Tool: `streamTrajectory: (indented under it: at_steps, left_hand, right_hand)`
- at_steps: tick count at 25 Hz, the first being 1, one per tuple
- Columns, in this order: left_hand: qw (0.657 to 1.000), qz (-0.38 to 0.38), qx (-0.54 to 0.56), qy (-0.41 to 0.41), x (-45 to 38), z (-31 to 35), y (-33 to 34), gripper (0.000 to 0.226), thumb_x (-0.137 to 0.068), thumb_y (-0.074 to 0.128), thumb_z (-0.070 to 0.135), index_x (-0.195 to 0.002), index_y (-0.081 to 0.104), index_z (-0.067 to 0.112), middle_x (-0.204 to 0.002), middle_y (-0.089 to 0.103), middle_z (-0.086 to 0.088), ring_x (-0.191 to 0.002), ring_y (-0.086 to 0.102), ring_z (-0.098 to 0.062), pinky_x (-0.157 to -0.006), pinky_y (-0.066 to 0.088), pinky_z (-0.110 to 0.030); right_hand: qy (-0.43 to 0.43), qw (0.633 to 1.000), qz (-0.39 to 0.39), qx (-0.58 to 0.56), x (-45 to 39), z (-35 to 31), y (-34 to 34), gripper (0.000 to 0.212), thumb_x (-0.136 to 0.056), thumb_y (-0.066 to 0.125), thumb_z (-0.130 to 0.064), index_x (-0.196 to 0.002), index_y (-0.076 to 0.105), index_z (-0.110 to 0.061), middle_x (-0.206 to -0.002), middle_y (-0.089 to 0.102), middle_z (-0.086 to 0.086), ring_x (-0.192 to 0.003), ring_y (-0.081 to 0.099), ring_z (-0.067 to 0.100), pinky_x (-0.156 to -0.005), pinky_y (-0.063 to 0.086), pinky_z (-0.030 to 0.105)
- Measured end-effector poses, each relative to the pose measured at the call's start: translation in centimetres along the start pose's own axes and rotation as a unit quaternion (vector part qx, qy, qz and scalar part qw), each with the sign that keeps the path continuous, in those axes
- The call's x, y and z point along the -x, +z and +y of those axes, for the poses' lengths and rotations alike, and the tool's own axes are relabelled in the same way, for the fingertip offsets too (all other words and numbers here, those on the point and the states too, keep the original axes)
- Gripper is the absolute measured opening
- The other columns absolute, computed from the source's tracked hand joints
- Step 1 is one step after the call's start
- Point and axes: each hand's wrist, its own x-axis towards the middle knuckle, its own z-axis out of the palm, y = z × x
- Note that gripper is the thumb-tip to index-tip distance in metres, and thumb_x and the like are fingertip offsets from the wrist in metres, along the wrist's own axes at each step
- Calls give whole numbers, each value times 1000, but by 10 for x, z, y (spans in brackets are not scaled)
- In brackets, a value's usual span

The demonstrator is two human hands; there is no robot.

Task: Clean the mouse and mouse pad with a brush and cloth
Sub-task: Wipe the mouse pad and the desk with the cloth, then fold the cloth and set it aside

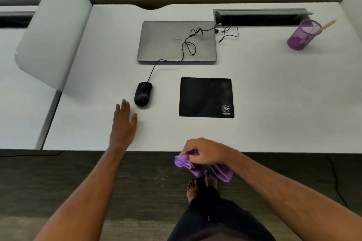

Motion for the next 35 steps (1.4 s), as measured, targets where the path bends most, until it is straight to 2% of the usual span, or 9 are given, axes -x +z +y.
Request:
streamTrajectory:
  at_steps: [4, 7, 9, 15, 20, 23, 26, 30, 35]
  left_hand:
    - [998, 20, 39, 39, 26, 44, 15, 63, -111, 37, 41, -166, 9, 27, -172, 3, 12, -157, -4, -3, -126, 4, -30]
    - [996, 12, 67, 54, 40, 87, 30, 65, -109, 46, 36, -165, 15, 27, -172, 11, 10, -156, 6, -4, -127, 12, -32]
    - [994, -5, 98, 56, 49, 119, 43, 63, -108, 50, 33, -164, 22, 27, -171, 19, 10, -157, 13, -7, -127, 15, -31]
    - [969, -110, 210, 68, 73, 213, 78, 52, -106, 56, 33, -156, 41, 35, -158, 42, 17, -145, 37, -2, -118, 31, -25]
    - [923, -164, 347, 27, 72, 289, 92, 31, -102, 63, 36, -132, 63, 36, -124, 69, 15, -114, 66, -4, -100, 57, -27]
    - [903, -188, 386, 11, 71, 325, 100, 32, -98, 68, 41, -128, 58, 37, -116, 68, 13, -111, 68, -12, -87, 60, -22]
    - [926, -150, 346, 28, 70, 354, 109, 40, -94, 71, 48, -129, 56, 36, -121, 58, 19, -110, 62, -7, -79, 55, -12]
    - [919, -204, 337, 36, 65, 393, 120, 44, -90, 68, 62, -124, 59, 36, -113, 66, 17, -101, 68, -7, -80, 61, -21]
    - [916, -215, 337, 25, 60, 430, 134, 38, -88, 73, 59, -116, 66, 35, -103, 73, 13, -93, 68, 3, -72, 56, -13]
  right_hand:
    - [58, 969, 181, -158, 46, 34, -38, 25, -89, 65, -28, -108, 77, -38, -106, 73, -18, -98, 70, 3, -82, 57, 19]
    - [85, 902, 323, -272, 67, 52, -59, 26, -96, 67, -17, -106, 79, -38, -105, 78, -13, -97, 74, 8, -77, 56, 17]
    - [104, 850, 374, -357, 75, 58, -67, 25, -98, 67, -16, -108, 79, -35, -108, 79, -8, -100, 75, 14, -78, 57, 21]
    - [103, 754, 427, -489, 90, 54, -83, 26, -102, 57, -12, -110, 79, -25, -109, 78, 5, -95, 75, 22, -74, 60, 27]
    - [118, 705, 424, -556, 107, 59, -94, 25, -100, 60, -42, -108, 76, -25, -106, 77, 14, -90, 76, 32, -76, 62, 40]
    - [127, 674, 410, -601, 120, 71, -109, 33, -97, 61, -49, -108, 76, -22, -104, 77, 16, -84, 76, 31, -74, 61, 40]
    - [110, 643, 409, -638, 132, 83, -127, 40, -100, 58, -52, -114, 75, -18, -106, 77, 18, -85, 77, 31, -71, 61, 38]
    - [56, 630, 442, -636, 143, 95, -149, 41, -102, 58, -44, -125, 66, -11, -116, 74, 18, -98, 76, 30, -76, 62, 35]
    - [54, 621, 432, -652, 159, 110, -169, 32, -99, 67, -22, -130, 62, -15, -115, 77, 13, -105, 76, 28, -80, 61, 32]
